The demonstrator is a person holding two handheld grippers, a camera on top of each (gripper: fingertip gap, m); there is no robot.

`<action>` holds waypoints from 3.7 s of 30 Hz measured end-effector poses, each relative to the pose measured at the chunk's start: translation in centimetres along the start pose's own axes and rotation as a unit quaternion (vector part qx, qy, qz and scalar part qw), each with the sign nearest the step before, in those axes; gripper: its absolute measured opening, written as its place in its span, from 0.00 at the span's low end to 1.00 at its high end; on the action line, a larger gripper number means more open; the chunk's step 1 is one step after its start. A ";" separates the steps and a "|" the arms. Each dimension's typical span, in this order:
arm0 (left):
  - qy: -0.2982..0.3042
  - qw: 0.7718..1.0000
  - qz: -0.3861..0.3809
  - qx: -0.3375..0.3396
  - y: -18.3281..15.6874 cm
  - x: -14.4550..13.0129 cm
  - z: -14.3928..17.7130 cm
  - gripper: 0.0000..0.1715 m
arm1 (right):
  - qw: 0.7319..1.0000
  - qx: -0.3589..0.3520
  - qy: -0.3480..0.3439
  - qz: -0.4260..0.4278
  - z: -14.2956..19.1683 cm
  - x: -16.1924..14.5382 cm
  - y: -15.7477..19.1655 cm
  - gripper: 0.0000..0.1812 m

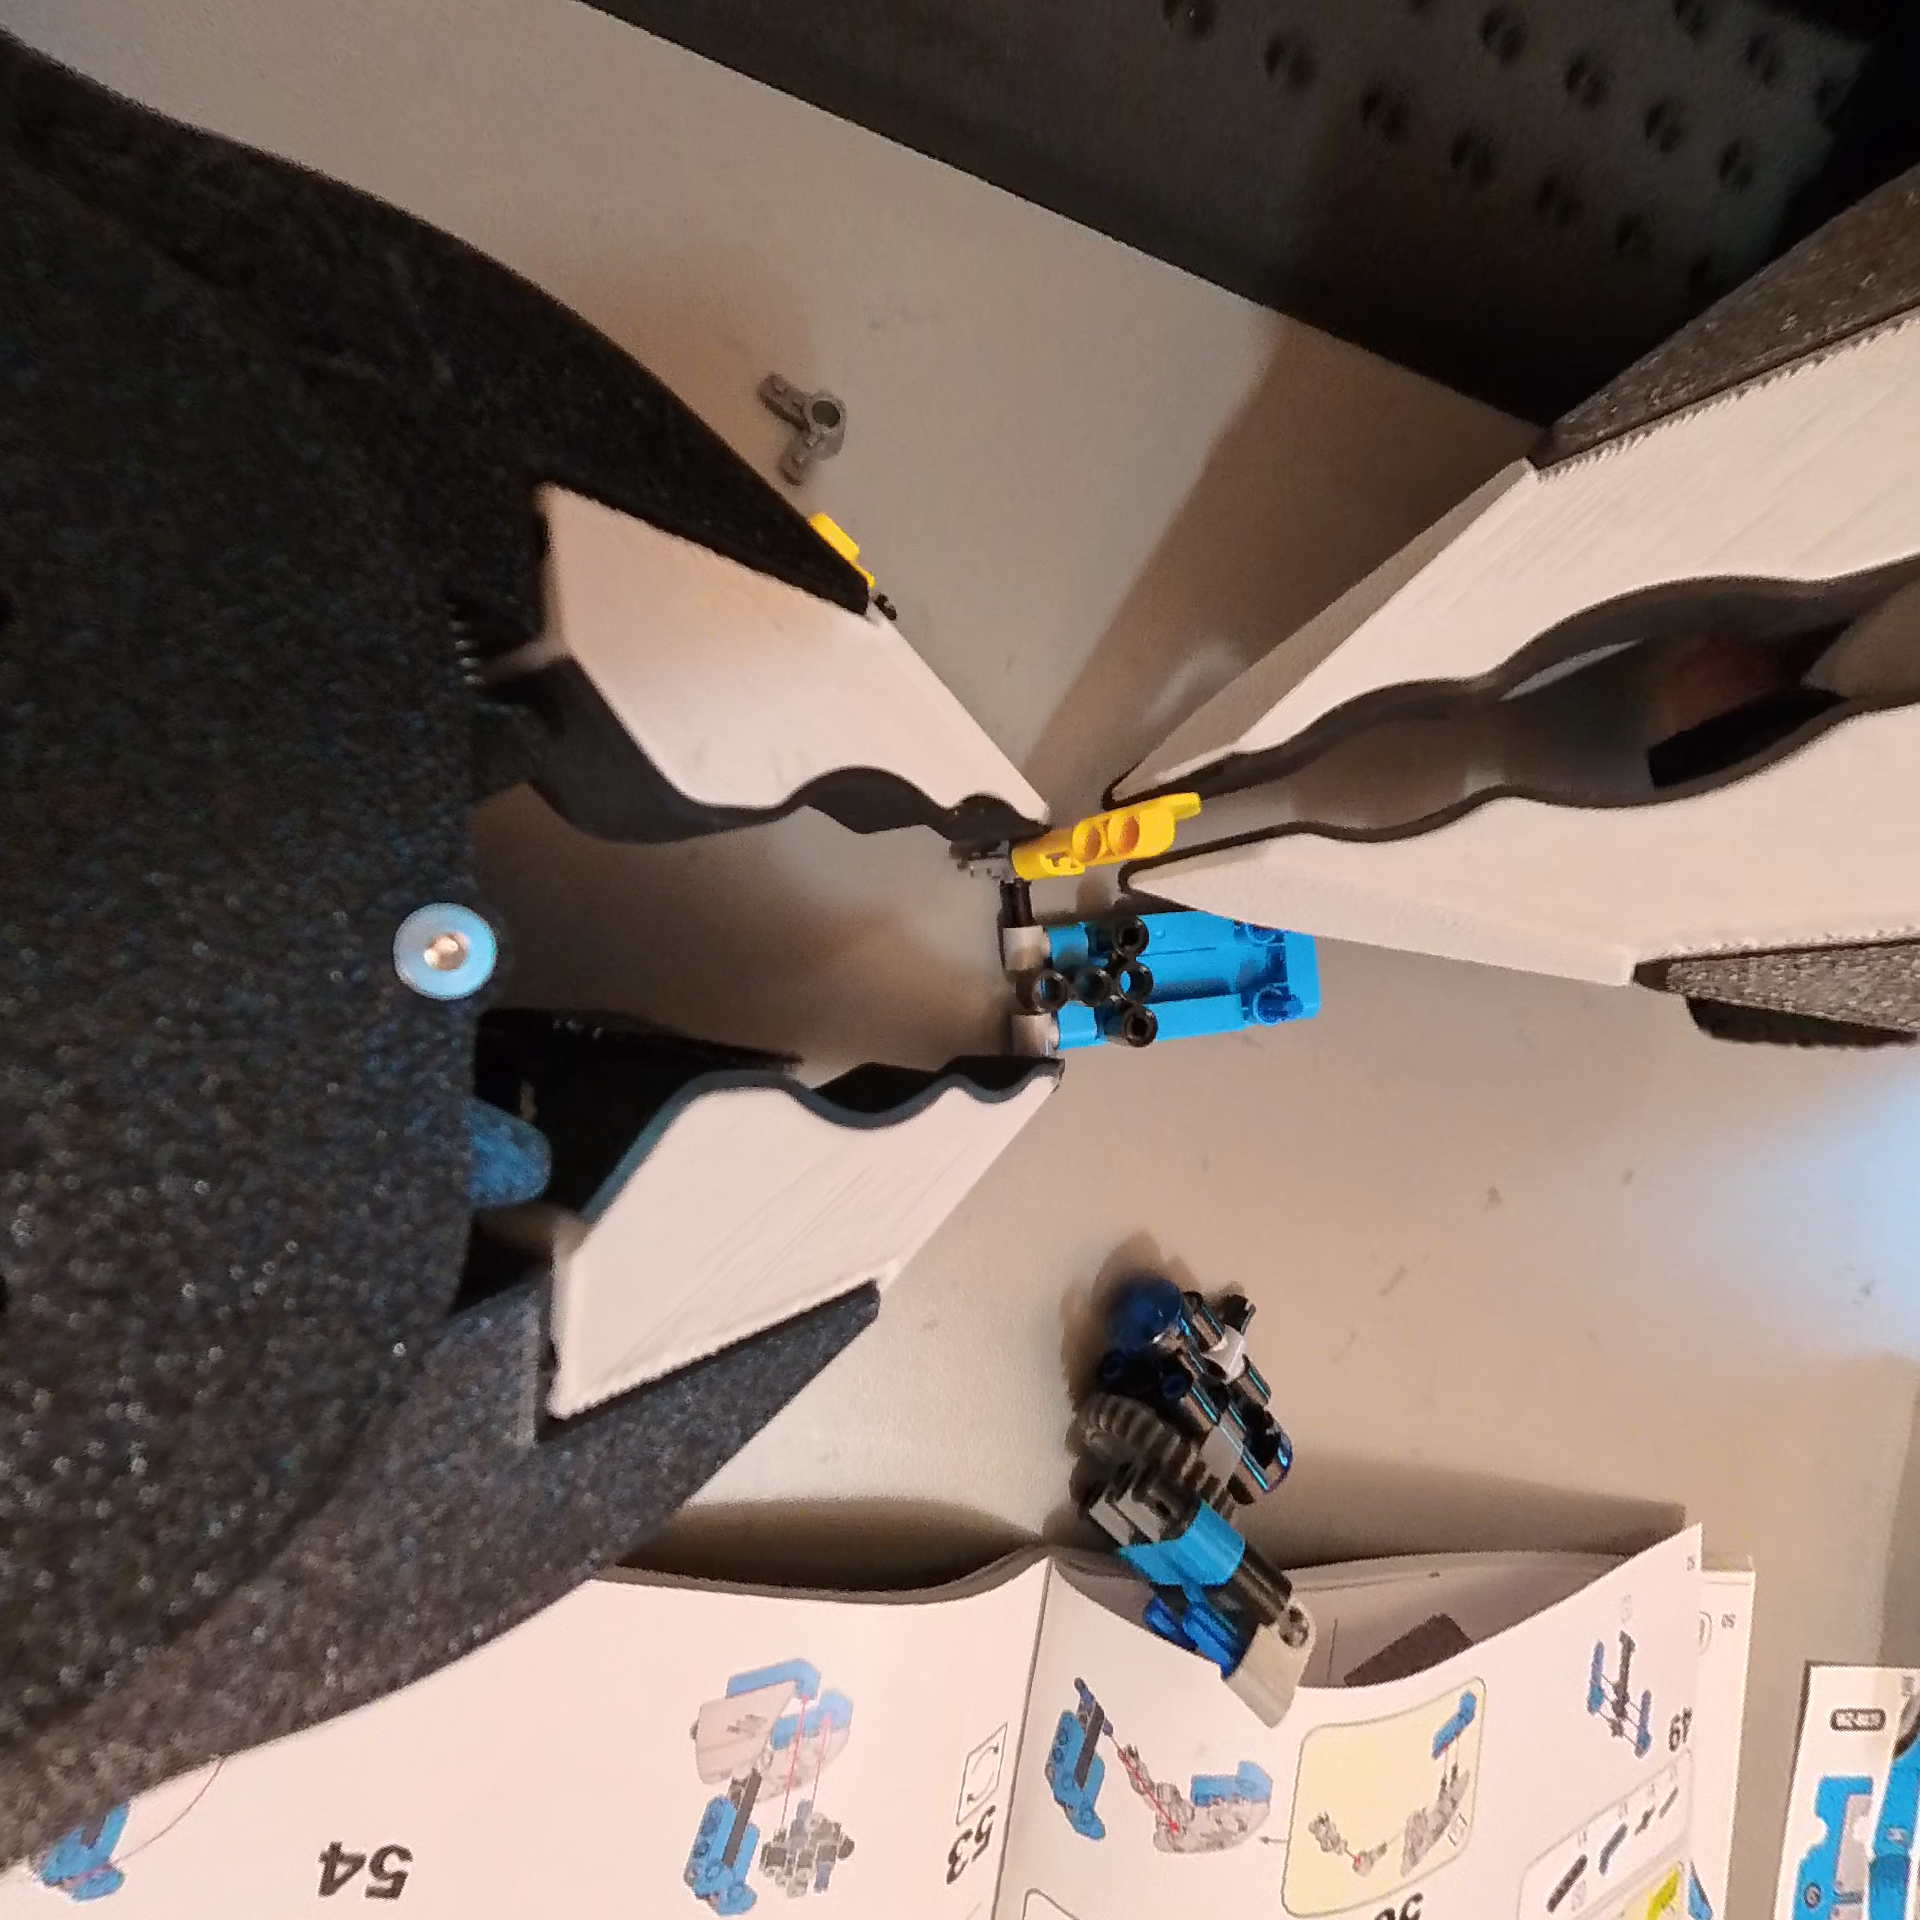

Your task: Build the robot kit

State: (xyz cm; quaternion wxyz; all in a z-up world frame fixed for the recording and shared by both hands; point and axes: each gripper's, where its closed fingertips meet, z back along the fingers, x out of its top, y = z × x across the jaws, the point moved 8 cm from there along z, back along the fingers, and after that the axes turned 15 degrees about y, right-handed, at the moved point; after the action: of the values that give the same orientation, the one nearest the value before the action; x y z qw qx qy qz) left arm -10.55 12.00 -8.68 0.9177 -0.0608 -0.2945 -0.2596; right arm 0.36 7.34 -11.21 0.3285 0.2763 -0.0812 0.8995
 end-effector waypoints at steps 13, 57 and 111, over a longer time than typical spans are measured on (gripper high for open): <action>0.025 0.999 -0.015 -0.025 0.6 0.8 0.0 0.04 | 1.000 -0.003 0.000 0.001 0.0 0.0 0.1 0.22; 0.026 0.992 0.037 -0.122 3.5 -2.0 -1.2 0.14 | 1.000 -0.003 -0.003 0.001 0.2 -0.3 0.3 0.22; 0.028 0.999 -0.002 -0.039 0.3 0.0 -0.1 0.04 | 1.000 0.008 -0.003 -0.001 0.2 -0.3 0.2 0.23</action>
State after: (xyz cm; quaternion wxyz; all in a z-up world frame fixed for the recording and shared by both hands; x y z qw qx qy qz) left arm -10.33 12.21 -8.76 0.9218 -0.0884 -0.2590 -0.2745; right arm 0.53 6.93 -11.22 0.3270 0.2824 -0.0744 0.8988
